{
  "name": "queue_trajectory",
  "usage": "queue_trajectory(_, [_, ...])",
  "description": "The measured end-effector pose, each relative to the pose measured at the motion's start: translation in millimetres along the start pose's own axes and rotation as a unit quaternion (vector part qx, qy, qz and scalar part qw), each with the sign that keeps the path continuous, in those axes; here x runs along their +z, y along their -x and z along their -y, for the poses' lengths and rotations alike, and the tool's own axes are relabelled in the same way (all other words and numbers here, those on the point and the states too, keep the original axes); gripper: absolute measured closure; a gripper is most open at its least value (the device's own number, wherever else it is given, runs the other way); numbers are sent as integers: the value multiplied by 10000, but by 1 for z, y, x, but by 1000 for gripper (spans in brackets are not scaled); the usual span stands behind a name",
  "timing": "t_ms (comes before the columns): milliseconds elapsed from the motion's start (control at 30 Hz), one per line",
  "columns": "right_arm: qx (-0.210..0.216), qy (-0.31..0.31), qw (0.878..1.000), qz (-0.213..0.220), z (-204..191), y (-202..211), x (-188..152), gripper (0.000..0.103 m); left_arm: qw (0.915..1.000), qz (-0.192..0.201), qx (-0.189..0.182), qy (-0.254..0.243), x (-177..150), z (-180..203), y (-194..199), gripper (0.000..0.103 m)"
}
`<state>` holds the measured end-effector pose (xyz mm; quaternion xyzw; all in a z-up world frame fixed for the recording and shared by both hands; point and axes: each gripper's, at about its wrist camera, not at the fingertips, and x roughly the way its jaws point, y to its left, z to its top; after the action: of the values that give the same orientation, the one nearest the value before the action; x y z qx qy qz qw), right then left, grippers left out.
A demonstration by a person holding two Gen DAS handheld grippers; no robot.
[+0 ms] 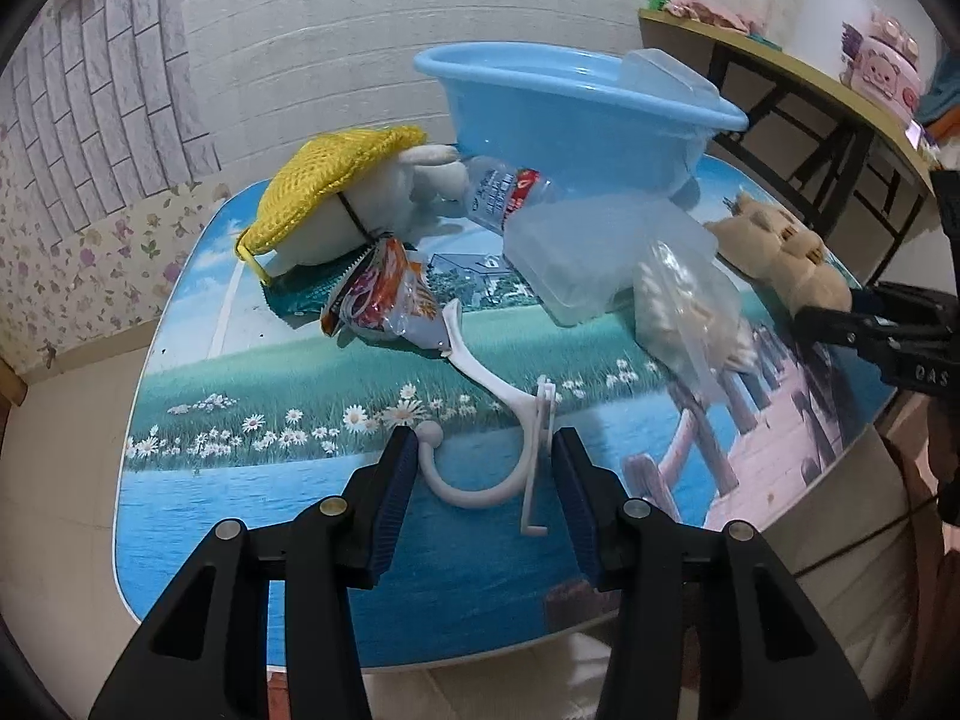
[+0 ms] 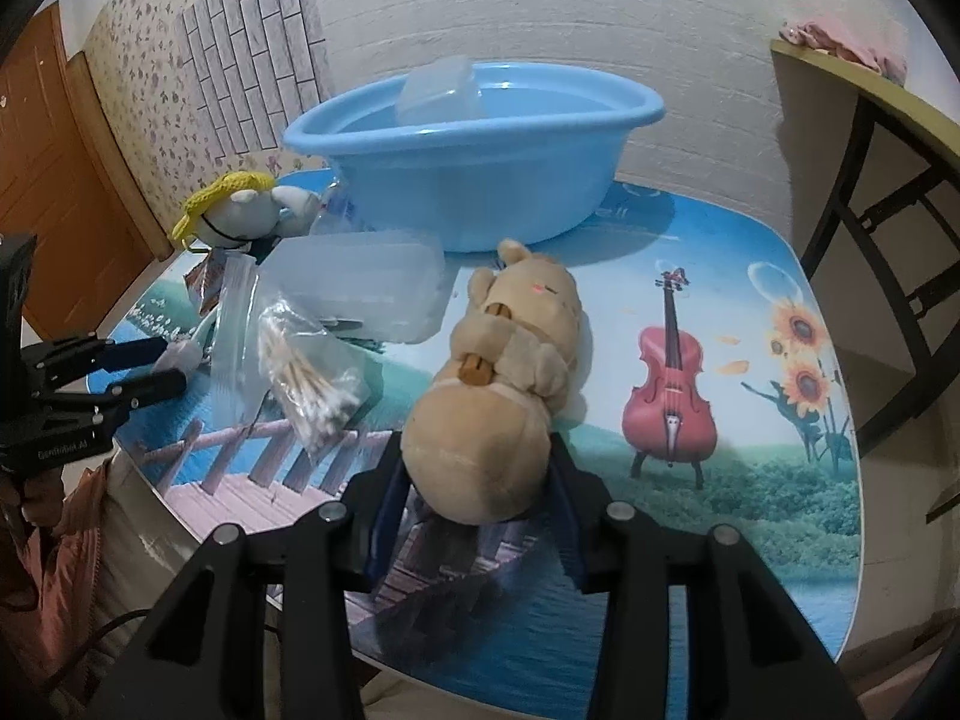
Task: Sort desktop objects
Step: 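Close the right tool on the plush bear while the left tool closes on the white hook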
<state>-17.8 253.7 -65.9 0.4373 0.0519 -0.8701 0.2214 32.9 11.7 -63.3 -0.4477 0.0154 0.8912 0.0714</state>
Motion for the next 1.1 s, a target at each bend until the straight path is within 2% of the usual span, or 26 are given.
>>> queue_trajectory(33, [-17, 5, 10000, -37, 0, -2, 0, 59, 10000, -19, -14, 8, -1, 0, 0, 57])
queue_trajectory(67, [-29, 20, 10000, -73, -1, -4, 0, 59, 10000, -11, -9, 20, -1, 0, -1, 52])
queue_trajectory(100, [-39, 30, 10000, -87, -1, -5, 0, 59, 10000, -25, 55, 54, 0, -1, -3, 40])
queue_trajectory(167, [-51, 43, 9999, -76, -2, -5, 0, 58, 9997, -27, 181, 153, 1, -4, -6, 27])
queue_trajectory(367, [-74, -103, 9998, -144, 0, -13, 5, 53, 9998, 80, 176, 111, 6, -4, -15, 11])
queue_trajectory(433, [-45, -130, 9998, -146, -1, -15, 8, 44, 9998, 109, 142, 77, 7, -2, -16, 11])
queue_trajectory(467, [-17, -135, 9998, -177, -2, -17, 9, 36, 9999, 128, 109, 36, 8, 0, -17, 11])
queue_trajectory(500, [-3, -115, 9998, -186, -3, -18, 10, 34, 9999, 144, 73, 4, 9, 1, -18, 11])
queue_trajectory(533, [-44, -70, 9998, -194, -5, -20, 11, 34, 9998, 184, 50, -26, 9, 2, -18, 14])
queue_trajectory(600, [-120, 6, 9998, -184, -8, -23, 13, 34, 9996, 262, 38, -59, 11, 3, -16, 36])
queue_trajectory(633, [-138, 23, 9998, -168, -8, -24, 13, 33, 9996, 281, 53, -64, 12, 3, -16, 39])
queue_trajectory(700, [-134, 1, 9998, -123, -8, -25, 14, 33, 9995, 328, -31, -14, 13, 1, -14, 56])
queue_trajectory(733, [-129, -41, 9999, -93, -6, -25, 14, 34, 9995, 317, -73, 11, 14, 0, -14, 56])
queue_trajectory(767, [-142, -74, 9998, -76, -5, -24, 14, 39, 9994, 320, -100, 37, 14, 0, -14, 57])
queue_trajectory(800, [-217, -118, 9997, -44, -2, -23, 14, 54, 9993, 335, -126, 79, 14, -1, -13, 59])
queue_trajectory(867, [-133, -201, 9997, -49, 2, -22, 15, 55, 9988, 375, -256, 170, 14, -2, -11, 71])
queue_trajectory(900, [-66, -256, 9996, -45, 4, -20, 14, 56, 9989, 355, -246, 169, 14, -2, -10, 84])
queue_trajectory(1100, [-4, -261, 9995, 184, 5, -8, 16, 57, 9989, 324, -276, 213, 14, -2, -11, 84])
